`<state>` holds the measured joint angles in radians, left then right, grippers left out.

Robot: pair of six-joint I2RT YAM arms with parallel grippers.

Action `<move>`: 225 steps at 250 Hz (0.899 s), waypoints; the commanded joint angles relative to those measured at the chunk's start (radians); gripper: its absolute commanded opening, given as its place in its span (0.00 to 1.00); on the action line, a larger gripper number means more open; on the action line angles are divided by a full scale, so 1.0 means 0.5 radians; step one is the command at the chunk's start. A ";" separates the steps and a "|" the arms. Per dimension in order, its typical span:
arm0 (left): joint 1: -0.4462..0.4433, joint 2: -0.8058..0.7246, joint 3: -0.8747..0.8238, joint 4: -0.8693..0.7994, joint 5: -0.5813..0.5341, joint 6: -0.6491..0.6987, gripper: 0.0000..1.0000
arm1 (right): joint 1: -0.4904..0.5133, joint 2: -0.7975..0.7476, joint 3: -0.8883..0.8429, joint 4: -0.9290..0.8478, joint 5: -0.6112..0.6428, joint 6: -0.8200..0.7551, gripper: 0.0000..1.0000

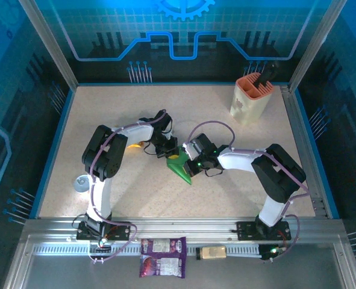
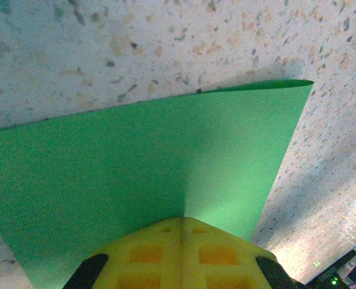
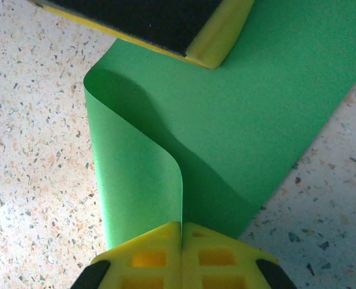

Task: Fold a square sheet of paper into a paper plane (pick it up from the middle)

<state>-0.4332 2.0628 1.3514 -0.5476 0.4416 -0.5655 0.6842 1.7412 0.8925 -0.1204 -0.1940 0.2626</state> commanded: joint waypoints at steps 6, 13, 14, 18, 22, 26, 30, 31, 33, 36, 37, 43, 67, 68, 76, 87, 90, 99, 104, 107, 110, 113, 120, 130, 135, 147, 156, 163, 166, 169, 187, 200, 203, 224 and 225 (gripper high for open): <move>-0.009 0.070 -0.052 -0.060 -0.021 0.035 0.05 | -0.012 0.043 0.069 -0.063 -0.015 0.023 0.00; -0.008 0.069 -0.054 -0.059 -0.024 0.037 0.05 | -0.013 0.046 0.071 -0.065 -0.014 0.026 0.00; -0.008 0.069 -0.055 -0.060 -0.023 0.037 0.05 | -0.013 0.048 0.073 -0.066 -0.012 0.027 0.00; -0.010 0.069 -0.055 -0.061 -0.022 0.035 0.05 | -0.012 0.049 0.074 -0.064 -0.014 0.025 0.00; -0.008 0.069 -0.055 -0.059 -0.021 0.034 0.05 | -0.012 0.053 0.075 -0.063 -0.011 0.025 0.00; -0.010 0.068 -0.055 -0.060 -0.021 0.036 0.05 | -0.012 0.053 0.074 -0.063 -0.012 0.026 0.00; -0.010 0.066 -0.054 -0.061 -0.020 0.037 0.05 | -0.012 0.054 0.074 -0.063 -0.012 0.028 0.00; -0.009 0.067 -0.055 -0.060 -0.020 0.037 0.05 | -0.012 0.055 0.074 -0.063 -0.011 0.027 0.00; -0.011 0.068 -0.055 -0.059 -0.020 0.036 0.05 | -0.012 0.055 0.074 -0.063 -0.013 0.025 0.00; -0.010 0.068 -0.055 -0.058 -0.021 0.034 0.05 | -0.012 0.056 0.077 -0.063 -0.014 0.025 0.00; -0.011 0.066 -0.054 -0.060 -0.019 0.035 0.05 | -0.012 0.057 0.077 -0.063 -0.014 0.024 0.00; -0.009 0.068 -0.055 -0.061 -0.020 0.034 0.05 | -0.012 0.059 0.077 -0.063 -0.014 0.024 0.00; -0.009 0.067 -0.055 -0.058 -0.018 0.036 0.05 | -0.012 0.073 0.083 -0.063 -0.022 0.022 0.00; -0.008 0.067 -0.055 -0.058 -0.020 0.036 0.05 | -0.012 0.075 0.083 -0.063 -0.024 0.022 0.00; -0.008 0.068 -0.054 -0.059 -0.019 0.035 0.05 | -0.012 0.078 0.087 -0.065 -0.025 0.023 0.00; -0.010 0.065 -0.054 -0.061 -0.017 0.033 0.05 | -0.012 0.085 0.086 -0.064 -0.024 0.025 0.00; -0.008 0.063 -0.054 -0.061 -0.018 0.035 0.05 | -0.013 0.087 0.087 -0.064 -0.025 0.024 0.00; -0.010 0.064 -0.054 -0.059 -0.019 0.033 0.05 | -0.012 0.094 0.087 -0.069 -0.020 0.029 0.00; -0.008 0.065 -0.055 -0.059 -0.018 0.033 0.05 | -0.012 0.094 0.082 -0.069 -0.025 0.030 0.00; -0.010 0.061 -0.055 -0.061 -0.016 0.033 0.05 | -0.012 0.095 0.083 -0.069 -0.022 0.031 0.00; -0.013 0.062 -0.053 -0.059 -0.018 0.034 0.05 | -0.012 0.095 0.081 -0.067 -0.021 0.032 0.00; -0.009 0.061 -0.054 -0.059 -0.020 0.033 0.05 | -0.012 0.096 0.079 -0.071 -0.024 0.033 0.00; -0.008 0.062 -0.055 -0.062 -0.019 0.033 0.05 | -0.012 0.096 0.077 -0.074 -0.020 0.034 0.00; -0.009 0.060 -0.052 -0.066 -0.023 0.033 0.05 | -0.012 0.097 0.074 -0.078 -0.020 0.035 0.00; -0.008 0.060 -0.052 -0.063 -0.018 0.033 0.06 | -0.012 0.095 0.074 -0.081 -0.020 0.037 0.00; -0.010 0.058 -0.049 -0.062 -0.022 0.033 0.05 | -0.013 0.094 0.073 -0.091 -0.018 0.039 0.00; -0.010 0.059 -0.046 -0.063 -0.025 0.030 0.05 | -0.012 0.089 0.071 -0.096 -0.014 0.039 0.00; -0.008 0.060 -0.043 -0.068 -0.026 0.030 0.05 | -0.011 0.086 0.071 -0.100 -0.014 0.040 0.00; -0.010 0.059 -0.043 -0.068 -0.026 0.030 0.05 | -0.012 0.084 0.071 -0.103 -0.015 0.040 0.00; -0.008 0.059 -0.041 -0.069 -0.026 0.027 0.06 | -0.012 0.083 0.071 -0.102 -0.014 0.040 0.00; -0.011 0.059 -0.036 -0.068 -0.032 0.022 0.05 | -0.013 0.071 0.077 -0.120 -0.020 0.045 0.00; -0.008 0.059 -0.030 -0.068 -0.032 0.025 0.05 | -0.012 0.057 0.074 -0.124 -0.035 0.051 0.00; -0.008 0.059 -0.030 -0.068 -0.031 0.023 0.05 | -0.012 0.054 0.074 -0.123 -0.037 0.050 0.00; -0.009 0.058 -0.030 -0.068 -0.033 0.020 0.05 | -0.012 0.026 0.061 -0.112 -0.051 0.053 0.00; -0.008 0.057 -0.031 -0.068 -0.033 0.019 0.05 | -0.012 0.025 0.060 -0.111 -0.051 0.052 0.00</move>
<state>-0.4332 2.0628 1.3514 -0.5472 0.4419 -0.5659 0.6842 1.7714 0.9123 -0.1333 -0.1944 0.2741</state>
